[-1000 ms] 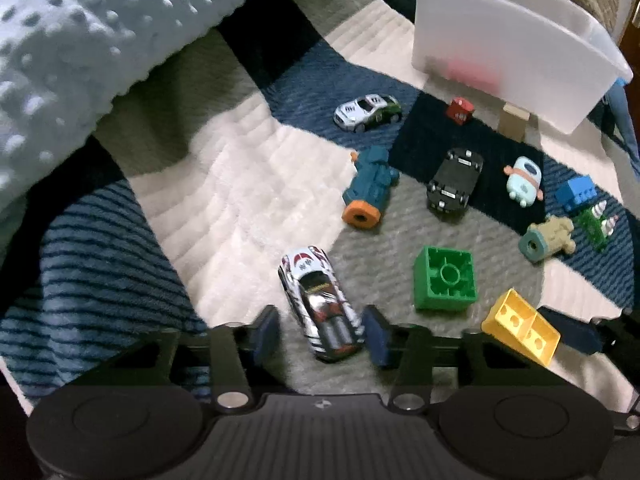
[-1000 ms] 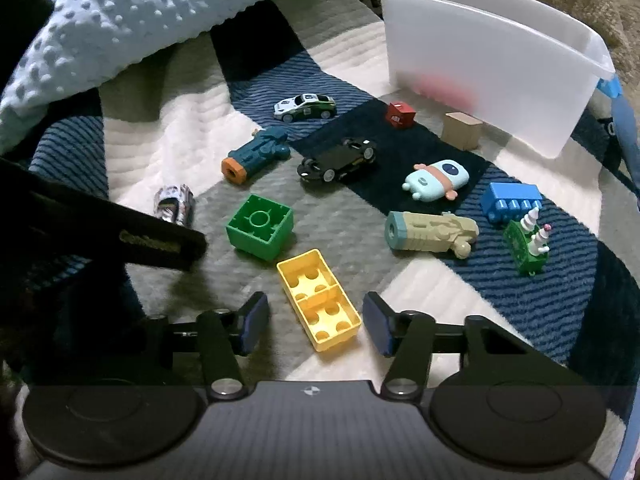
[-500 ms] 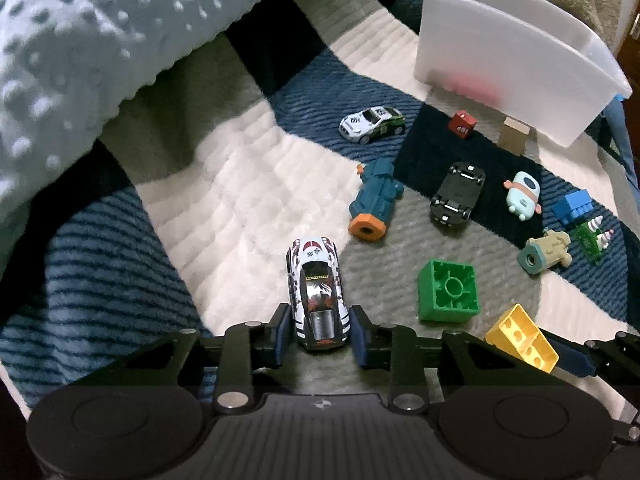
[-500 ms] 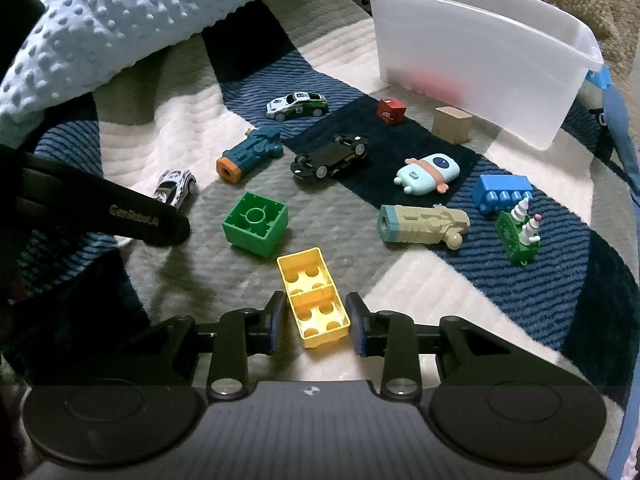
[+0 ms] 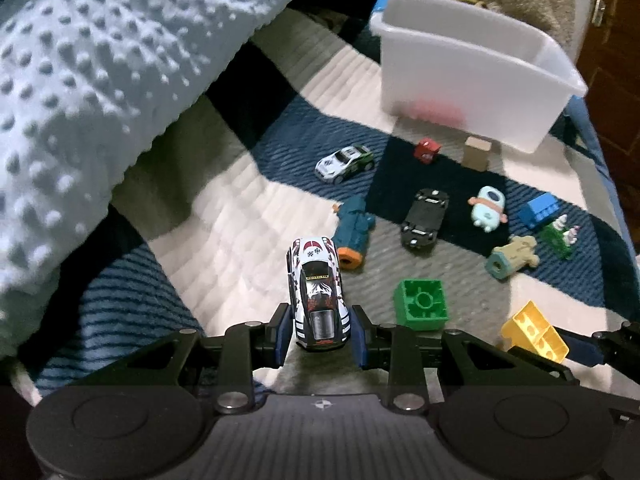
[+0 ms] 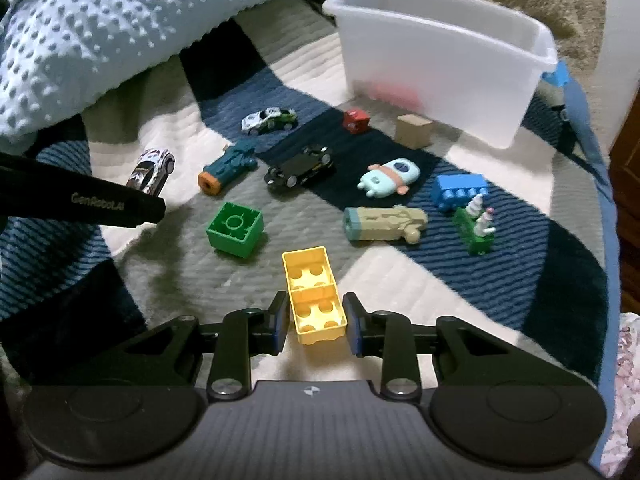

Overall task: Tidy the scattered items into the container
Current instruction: 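Lift the car and yellow brick and carry both over the bin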

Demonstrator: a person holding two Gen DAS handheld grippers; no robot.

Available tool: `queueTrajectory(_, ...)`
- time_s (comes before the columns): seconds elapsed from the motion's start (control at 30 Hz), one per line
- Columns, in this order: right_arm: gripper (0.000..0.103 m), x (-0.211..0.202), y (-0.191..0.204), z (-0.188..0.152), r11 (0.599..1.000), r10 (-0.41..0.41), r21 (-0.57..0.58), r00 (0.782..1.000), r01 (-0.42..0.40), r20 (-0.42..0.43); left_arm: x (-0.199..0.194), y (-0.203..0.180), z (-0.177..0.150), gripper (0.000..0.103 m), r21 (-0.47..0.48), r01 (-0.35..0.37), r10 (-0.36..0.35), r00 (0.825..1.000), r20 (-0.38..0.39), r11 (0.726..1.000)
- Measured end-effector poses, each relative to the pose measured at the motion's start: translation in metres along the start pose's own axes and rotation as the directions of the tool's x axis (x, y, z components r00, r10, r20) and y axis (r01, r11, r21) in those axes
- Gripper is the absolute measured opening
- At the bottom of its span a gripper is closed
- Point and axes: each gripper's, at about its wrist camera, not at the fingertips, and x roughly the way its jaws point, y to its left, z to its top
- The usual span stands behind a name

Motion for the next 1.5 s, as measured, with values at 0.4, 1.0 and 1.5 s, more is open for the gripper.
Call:
queueTrajectory(0.4,0.032,-0.027,-0.022,0.022,0.995,-0.073,0.072,0.995,0.069,0.060,-0.029,-0.025,0.037,0.034,0.150,0.056,-0.070,0.994,0.088,0.987)
queueTrajectory(1.0,0.032,-0.045,-0.089,0.125,0.975,-0.167,0.181,0.958,0.127,0.231,-0.033,-0.075,0.148,0.034,0.269,0.109,-0.170,0.962,0.214,0.957)
queueTrajectory(1.5,0.032,0.019,-0.156,0.196,0.944,-0.203,0.303,0.953,0.128,0.227,0.045,-0.109,0.236,0.034,0.249,0.129,-0.184,0.960,0.211,0.960)
